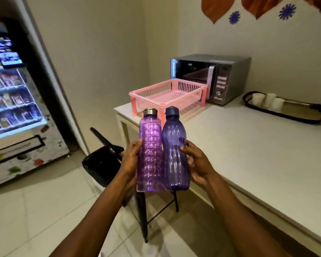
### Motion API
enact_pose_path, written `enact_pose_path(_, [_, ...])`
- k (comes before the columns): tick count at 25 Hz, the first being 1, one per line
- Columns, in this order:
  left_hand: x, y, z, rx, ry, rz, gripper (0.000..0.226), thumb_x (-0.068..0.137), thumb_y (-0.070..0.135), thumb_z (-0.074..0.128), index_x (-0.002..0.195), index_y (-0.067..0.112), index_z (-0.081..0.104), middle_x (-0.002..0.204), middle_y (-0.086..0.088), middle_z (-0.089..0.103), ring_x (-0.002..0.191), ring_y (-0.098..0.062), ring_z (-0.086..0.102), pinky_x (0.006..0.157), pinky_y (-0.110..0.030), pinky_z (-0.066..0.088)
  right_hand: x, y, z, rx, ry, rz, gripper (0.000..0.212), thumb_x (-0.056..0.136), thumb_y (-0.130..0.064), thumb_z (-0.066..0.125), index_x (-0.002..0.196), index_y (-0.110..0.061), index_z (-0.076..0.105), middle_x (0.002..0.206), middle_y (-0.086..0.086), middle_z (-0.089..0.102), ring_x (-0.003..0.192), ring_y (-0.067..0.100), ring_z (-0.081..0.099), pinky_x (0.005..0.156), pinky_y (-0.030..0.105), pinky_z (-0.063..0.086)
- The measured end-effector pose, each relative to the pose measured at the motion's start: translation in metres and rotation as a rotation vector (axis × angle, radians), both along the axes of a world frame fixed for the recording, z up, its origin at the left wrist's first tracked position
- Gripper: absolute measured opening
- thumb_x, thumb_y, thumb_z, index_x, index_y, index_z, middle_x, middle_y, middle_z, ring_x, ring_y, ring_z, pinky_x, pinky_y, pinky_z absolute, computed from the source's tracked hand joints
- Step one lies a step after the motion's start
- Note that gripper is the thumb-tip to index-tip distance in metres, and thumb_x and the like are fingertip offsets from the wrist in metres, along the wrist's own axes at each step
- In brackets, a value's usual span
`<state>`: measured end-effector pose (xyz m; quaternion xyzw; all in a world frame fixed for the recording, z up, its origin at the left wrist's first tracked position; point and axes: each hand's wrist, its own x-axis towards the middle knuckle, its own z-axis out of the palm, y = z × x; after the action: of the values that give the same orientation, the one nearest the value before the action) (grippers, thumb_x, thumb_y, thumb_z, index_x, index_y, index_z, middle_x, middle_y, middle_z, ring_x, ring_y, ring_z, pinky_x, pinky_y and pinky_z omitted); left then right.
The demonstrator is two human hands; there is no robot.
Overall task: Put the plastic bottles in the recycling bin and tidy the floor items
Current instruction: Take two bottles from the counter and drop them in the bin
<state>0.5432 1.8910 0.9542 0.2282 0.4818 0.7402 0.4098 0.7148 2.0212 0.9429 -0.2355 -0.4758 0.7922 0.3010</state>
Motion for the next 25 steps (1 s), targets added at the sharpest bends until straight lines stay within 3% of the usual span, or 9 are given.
enact_pose_path(3, [-0.051, -0.072, -0.012, -0.064, 0.066, 0.122, 0.055, 0.090, 0.045, 0.063, 0.125, 0.003, 0.057, 0.123, -0.026, 0.064, 0.106, -0.041, 0.066, 0.099, -0.063, 0.049, -0.057, -0.057, -0.011, -0.039, 0.018, 0.063, 0.044, 0.098, -0.006, 0.057, 0.142, -0.006, 0.055, 0.136, 0.029, 0.060, 0.119, 0.043, 0.059, 0.113, 0.066, 0.040])
enact_pose_path(5, [-0.078, -0.122, -0.021, -0.103, 0.056, 0.185, 0.056, 0.091, 0.050, 0.063, 0.130, 0.010, 0.057, 0.127, -0.023, 0.064, 0.112, -0.041, 0.065, 0.098, -0.062, 0.050, -0.094, -0.096, -0.020, -0.068, 0.005, 0.115, 0.048, 0.098, -0.008, 0.061, 0.145, -0.010, 0.052, 0.141, 0.027, 0.059, 0.122, 0.045, 0.059, 0.109, 0.066, 0.044])
enact_pose_path(8, [-0.109, -0.186, -0.028, -0.124, 0.031, 0.291, 0.053, 0.093, 0.053, 0.059, 0.127, 0.013, 0.058, 0.121, -0.021, 0.069, 0.100, -0.034, 0.071, 0.084, -0.049, 0.058, -0.143, -0.150, -0.030, -0.087, 0.001, 0.192, 0.053, 0.094, -0.014, 0.066, 0.145, -0.016, 0.053, 0.132, 0.018, 0.066, 0.110, 0.035, 0.068, 0.092, 0.051, 0.059])
enact_pose_path(11, [-0.142, -0.244, -0.035, -0.126, -0.034, 0.342, 0.054, 0.092, 0.055, 0.060, 0.125, 0.013, 0.062, 0.116, -0.018, 0.072, 0.103, -0.035, 0.070, 0.087, -0.049, 0.058, -0.189, -0.197, -0.041, -0.110, 0.008, 0.302, 0.047, 0.096, -0.016, 0.065, 0.142, -0.015, 0.056, 0.125, 0.013, 0.070, 0.105, 0.028, 0.071, 0.088, 0.046, 0.061])
enact_pose_path(13, [-0.163, -0.275, -0.042, -0.132, -0.071, 0.353, 0.046, 0.089, 0.047, 0.066, 0.117, 0.010, 0.066, 0.105, -0.015, 0.074, 0.092, -0.032, 0.073, 0.081, -0.046, 0.059, -0.219, -0.221, -0.047, -0.137, -0.007, 0.358, 0.045, 0.094, -0.021, 0.068, 0.137, -0.018, 0.059, 0.120, 0.010, 0.073, 0.102, 0.025, 0.074, 0.082, 0.043, 0.062])
enact_pose_path(16, [-0.191, -0.306, -0.059, -0.168, -0.102, 0.389, 0.029, 0.085, 0.033, 0.069, 0.104, 0.010, 0.071, 0.093, -0.011, 0.072, 0.080, -0.027, 0.071, 0.071, -0.040, 0.059, -0.256, -0.241, -0.060, -0.182, 0.005, 0.452, 0.049, 0.091, -0.027, 0.071, 0.138, -0.024, 0.059, 0.126, 0.012, 0.072, 0.112, 0.029, 0.072, 0.088, 0.047, 0.060])
enact_pose_path(18, [-0.218, -0.319, -0.069, -0.214, -0.062, 0.444, 0.030, 0.086, 0.031, 0.066, 0.110, 0.014, 0.071, 0.098, -0.008, 0.071, 0.090, -0.026, 0.067, 0.075, -0.040, 0.057, -0.289, -0.248, -0.070, -0.201, 0.001, 0.500, 0.051, 0.093, -0.028, 0.070, 0.142, -0.025, 0.057, 0.130, 0.012, 0.070, 0.115, 0.031, 0.070, 0.091, 0.048, 0.059])
enact_pose_path(21, [-0.269, -0.321, -0.086, -0.266, 0.004, 0.502, 0.033, 0.090, 0.029, 0.063, 0.122, 0.024, 0.064, 0.108, -0.004, 0.071, 0.096, -0.022, 0.066, 0.069, -0.033, 0.056, -0.343, -0.248, -0.086, -0.238, -0.008, 0.534, 0.050, 0.096, -0.029, 0.067, 0.144, -0.020, 0.055, 0.129, 0.012, 0.069, 0.112, 0.030, 0.070, 0.093, 0.049, 0.057])
enact_pose_path(25, [-0.333, -0.306, -0.102, -0.294, -0.076, 0.483, 0.043, 0.089, 0.029, 0.068, 0.128, 0.016, 0.057, 0.117, -0.015, 0.070, 0.101, -0.033, 0.070, 0.079, -0.045, 0.059, -0.413, -0.247, -0.111, -0.366, -0.038, 0.575, 0.049, 0.099, -0.034, 0.063, 0.143, -0.016, 0.054, 0.135, 0.018, 0.065, 0.117, 0.034, 0.067, 0.101, 0.054, 0.054])
